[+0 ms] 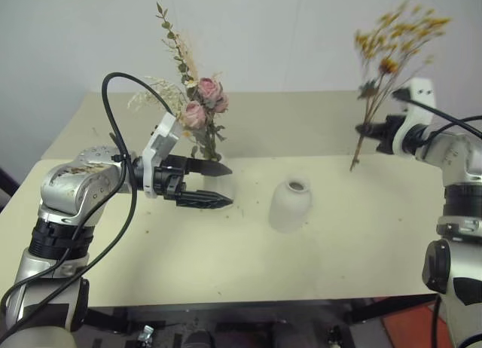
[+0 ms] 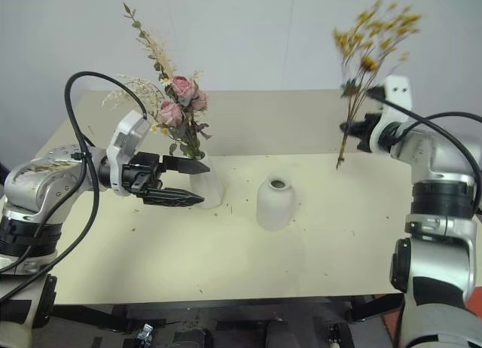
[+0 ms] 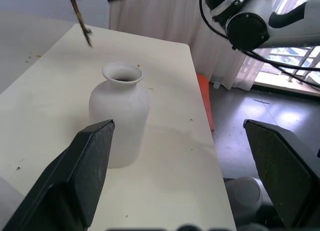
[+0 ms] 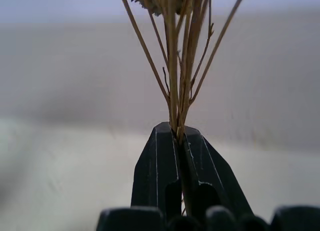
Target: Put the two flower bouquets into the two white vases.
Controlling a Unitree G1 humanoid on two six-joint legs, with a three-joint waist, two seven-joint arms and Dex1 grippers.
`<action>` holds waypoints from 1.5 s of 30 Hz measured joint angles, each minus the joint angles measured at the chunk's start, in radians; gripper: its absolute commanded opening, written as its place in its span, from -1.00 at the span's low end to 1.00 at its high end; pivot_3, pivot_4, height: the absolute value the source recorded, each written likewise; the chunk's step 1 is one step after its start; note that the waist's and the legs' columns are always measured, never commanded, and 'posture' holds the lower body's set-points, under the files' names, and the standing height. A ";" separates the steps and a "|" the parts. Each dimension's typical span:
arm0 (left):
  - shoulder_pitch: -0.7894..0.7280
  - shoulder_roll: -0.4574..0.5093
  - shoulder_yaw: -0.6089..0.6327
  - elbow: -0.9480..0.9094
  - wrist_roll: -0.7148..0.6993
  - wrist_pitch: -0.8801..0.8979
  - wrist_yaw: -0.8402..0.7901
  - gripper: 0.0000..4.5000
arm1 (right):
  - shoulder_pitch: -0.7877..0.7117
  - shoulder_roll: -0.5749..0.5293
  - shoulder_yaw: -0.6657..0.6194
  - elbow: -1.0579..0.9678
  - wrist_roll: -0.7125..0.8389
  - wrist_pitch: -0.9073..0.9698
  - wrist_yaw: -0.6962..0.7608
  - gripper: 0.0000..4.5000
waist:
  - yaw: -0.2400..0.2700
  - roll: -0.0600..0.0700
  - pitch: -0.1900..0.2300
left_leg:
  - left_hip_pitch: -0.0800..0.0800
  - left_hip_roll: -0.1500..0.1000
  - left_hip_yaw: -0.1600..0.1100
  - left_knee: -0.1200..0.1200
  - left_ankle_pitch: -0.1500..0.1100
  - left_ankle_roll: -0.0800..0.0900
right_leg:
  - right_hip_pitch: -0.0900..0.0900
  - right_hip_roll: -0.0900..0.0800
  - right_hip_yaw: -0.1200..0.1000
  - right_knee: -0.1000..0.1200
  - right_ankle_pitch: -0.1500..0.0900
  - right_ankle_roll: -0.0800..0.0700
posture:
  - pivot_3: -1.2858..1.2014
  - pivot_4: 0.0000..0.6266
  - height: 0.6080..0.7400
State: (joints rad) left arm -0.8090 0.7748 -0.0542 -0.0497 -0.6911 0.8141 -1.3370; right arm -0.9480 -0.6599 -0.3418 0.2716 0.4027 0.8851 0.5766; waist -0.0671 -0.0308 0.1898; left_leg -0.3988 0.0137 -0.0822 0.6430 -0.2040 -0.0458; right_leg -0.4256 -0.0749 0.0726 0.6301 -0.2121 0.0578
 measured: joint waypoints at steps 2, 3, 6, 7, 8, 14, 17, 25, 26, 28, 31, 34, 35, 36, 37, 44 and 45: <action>-0.009 0.004 -0.007 0.011 0.020 -0.006 -0.005 1.00 | 0.050 0.033 -0.025 -0.088 0.056 -0.010 0.027 -1.00 | -0.001 0.001 0.000 | 0.000 0.000 0.000 0.001 0.000 0.000 | 0.000 0.000 0.000 0.000 0.000 0.000 | 0.03 -0.52 1.00; -0.012 0.005 -0.011 0.016 0.026 -0.009 -0.006 1.00 | 0.062 0.046 -0.032 -0.123 0.085 -0.009 0.035 -1.00 | -0.003 0.001 0.001 | 0.000 0.000 0.000 0.001 0.000 0.000 | 0.000 0.000 0.000 0.000 0.000 0.001 | 0.03 -0.52 1.00; -0.017 0.001 -0.020 0.026 0.056 -0.031 -0.006 1.00 | 0.107 0.059 -0.034 -0.278 0.186 -0.007 0.091 -1.00 | -0.004 0.003 0.002 | 0.001 0.001 0.000 0.001 0.000 0.000 | 0.000 0.001 0.000 0.001 -0.001 0.002 | 0.03 -0.52 1.00; -0.017 -0.003 -0.020 0.026 0.063 -0.043 -0.006 1.00 | 0.118 0.059 -0.033 -0.321 0.214 -0.004 0.104 -1.00 | -0.003 0.003 0.002 | 0.001 0.001 0.000 0.001 0.000 0.000 | 0.000 0.001 0.000 0.001 -0.001 0.002 | 0.03 -0.52 1.00; -0.017 -0.007 -0.020 0.026 0.063 -0.052 -0.006 1.00 | 0.130 0.059 -0.032 -0.357 0.239 0.001 0.115 -1.00 | -0.002 0.003 0.002 | 0.001 0.001 0.000 0.001 0.000 0.000 | 0.000 0.001 0.000 0.001 -0.001 0.002 | 0.03 -0.52 1.00; -0.012 -0.016 -0.020 0.025 0.064 -0.092 -0.006 1.00 | 0.178 0.058 -0.017 -0.463 0.366 0.055 0.142 -1.00 | -0.001 0.003 0.002 | 0.001 0.001 0.000 0.001 0.000 0.000 | 0.001 0.001 0.000 0.001 -0.001 0.001 | 0.03 -0.52 1.00; -0.010 -0.020 -0.020 0.025 0.064 -0.098 -0.006 1.00 | 0.197 0.052 0.013 -0.476 0.375 0.060 0.143 -1.00 | -0.001 0.003 0.002 | 0.001 0.001 0.000 0.001 0.000 0.000 | 0.001 0.001 0.000 0.001 -0.001 0.001 | 0.03 -0.52 1.00; -0.010 -0.024 -0.018 0.025 0.064 -0.119 -0.007 1.00 | 0.252 0.040 0.109 -0.479 0.344 0.025 0.164 -1.00 | 0.000 0.003 0.002 | 0.001 0.001 0.000 0.001 0.000 0.000 | 0.001 0.001 0.000 0.001 -0.001 0.002 | 0.03 -0.52 1.00; -0.010 -0.024 -0.018 0.026 0.064 -0.120 -0.007 1.00 | 0.257 0.040 0.119 -0.478 0.339 0.019 0.165 -1.00 | 0.000 0.003 0.002 | 0.001 0.001 0.000 0.001 0.000 0.000 | 0.001 0.001 0.000 0.001 -0.001 0.002 | 0.03 -0.52 1.00; -0.010 -0.024 -0.018 0.026 0.064 -0.122 -0.008 1.00 | 0.264 0.039 0.139 -0.479 0.325 0.008 0.167 -1.00 | 0.000 0.003 0.002 | 0.001 0.001 0.000 0.001 0.000 0.000 | 0.001 0.001 0.000 0.001 -0.001 0.002 | 0.03 -0.52 1.00; -0.010 -0.024 -0.018 0.026 0.064 -0.125 -0.008 1.00 | 0.276 0.039 0.146 -0.482 0.317 -0.008 0.169 -1.00 | 0.000 0.003 0.002 | 0.001 0.001 0.000 0.001 0.000 0.000 | 0.001 0.001 0.000 0.001 -0.001 0.002 | 0.03 -0.52 1.00; -0.010 -0.024 -0.018 0.026 0.064 -0.130 -0.008 1.00 | 0.303 0.041 0.157 -0.501 0.307 -0.030 0.166 -1.00 | 0.001 0.003 0.002 | 0.001 0.001 0.000 0.001 0.000 0.000 | 0.001 0.001 0.000 0.000 -0.001 0.002 | 0.03 -0.52 1.00; -0.010 -0.024 -0.018 0.026 0.064 -0.133 -0.008 1.00 | 0.311 0.043 0.166 -0.503 0.302 -0.040 0.164 -1.00 | 0.001 0.003 0.002 | 0.001 0.001 0.000 0.001 0.000 0.000 | 0.001 0.001 0.000 0.000 -0.001 0.002 | 0.03 -0.52 1.00; -0.010 -0.025 -0.018 0.026 0.064 -0.134 -0.008 1.00 | 0.330 0.047 0.171 -0.515 0.291 -0.057 0.163 -1.00 | 0.001 0.003 0.002 | 0.001 0.001 0.000 0.001 0.000 0.000 | 0.001 0.001 0.000 0.000 -0.001 0.002 | 0.03 -0.52 1.00; -0.010 -0.025 -0.017 0.027 0.065 -0.134 -0.008 1.00 | 0.349 0.051 0.177 -0.522 0.283 -0.069 0.162 -1.00 | 0.001 0.003 0.002 | 0.001 0.001 0.000 0.001 0.000 0.000 | 0.001 0.001 0.000 0.000 -0.001 0.002 | 0.03 -0.52 1.00; -0.010 -0.025 -0.017 0.026 0.064 -0.135 -0.009 1.00 | 0.424 0.073 0.215 -0.555 0.234 -0.139 0.156 0.00 | 0.001 0.003 0.002 | 0.001 0.001 0.000 0.001 0.000 0.000 | 0.001 0.001 0.000 0.001 -0.001 0.002 | 0.03 -0.52 1.00; -0.010 -0.025 -0.017 0.026 0.064 -0.135 -0.009 1.00 | 0.434 0.074 0.215 -0.565 0.229 -0.148 0.157 0.16 | 0.001 0.003 0.002 | 0.001 0.001 0.000 0.001 0.000 0.000 | 0.001 0.001 0.000 0.000 -0.001 0.002 | 0.03 -0.52 1.00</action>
State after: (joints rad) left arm -0.8191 0.7501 -0.0712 -0.0236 -0.6268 0.6793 -1.3459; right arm -0.5140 -0.5863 -0.1269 -0.2937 0.6322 0.7368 0.7331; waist -0.0663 -0.0275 0.1918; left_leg -0.3977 0.0145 -0.0821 0.6444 -0.2038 -0.0455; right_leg -0.4250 -0.0738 0.0729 0.6305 -0.2129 0.0597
